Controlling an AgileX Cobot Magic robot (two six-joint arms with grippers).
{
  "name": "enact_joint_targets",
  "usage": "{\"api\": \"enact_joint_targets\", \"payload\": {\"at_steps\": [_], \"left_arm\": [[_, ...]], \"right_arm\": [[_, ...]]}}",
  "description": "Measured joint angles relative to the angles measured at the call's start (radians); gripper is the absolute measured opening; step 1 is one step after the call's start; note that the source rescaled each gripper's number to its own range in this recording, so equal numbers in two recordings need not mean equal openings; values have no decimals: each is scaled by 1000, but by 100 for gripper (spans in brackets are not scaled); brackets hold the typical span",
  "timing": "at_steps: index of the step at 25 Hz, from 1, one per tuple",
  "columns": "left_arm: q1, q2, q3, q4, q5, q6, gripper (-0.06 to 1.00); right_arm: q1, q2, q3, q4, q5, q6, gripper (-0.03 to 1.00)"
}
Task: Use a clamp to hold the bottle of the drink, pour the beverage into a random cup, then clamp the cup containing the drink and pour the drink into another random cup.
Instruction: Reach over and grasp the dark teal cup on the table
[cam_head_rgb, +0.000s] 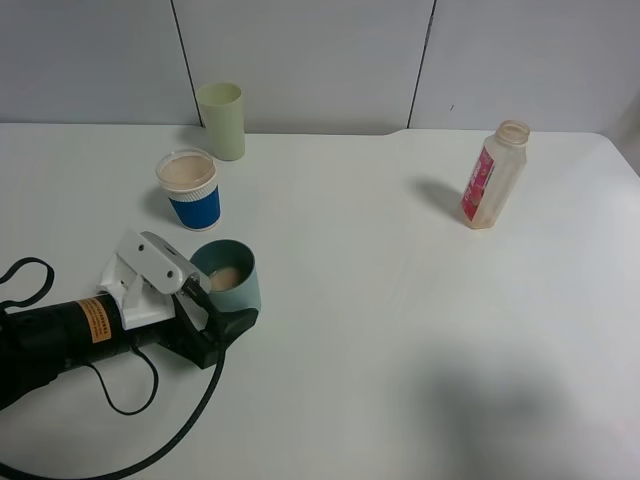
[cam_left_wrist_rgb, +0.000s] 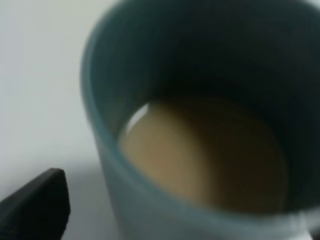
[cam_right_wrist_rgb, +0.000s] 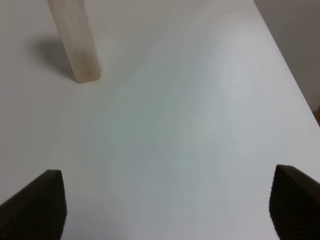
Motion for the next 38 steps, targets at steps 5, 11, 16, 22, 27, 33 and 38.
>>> {"api": "enact_joint_targets", "payload": {"at_steps": [5, 11, 16, 22, 27, 33, 38], "left_arm": [[0, 16, -49, 10, -4, 0, 76], [0, 57, -63, 40, -4, 0, 76], [0, 57, -69, 45, -4, -1, 76], [0, 75, -122, 49, -6, -1, 76], [0, 126, -132, 69, -6, -1, 76], [0, 130, -132, 77, -6, -1, 70], [0, 139, -143, 78, -4, 3, 62]], "right_arm": [[0, 0, 0, 0, 0, 0, 67], [0, 0, 0, 0, 0, 0, 67], [0, 0, 0, 0, 0, 0, 67], [0, 0, 0, 0, 0, 0, 67], [0, 0, 0, 0, 0, 0, 67], [0, 0, 0, 0, 0, 0, 67], [0, 0, 0, 0, 0, 0, 67]]}}
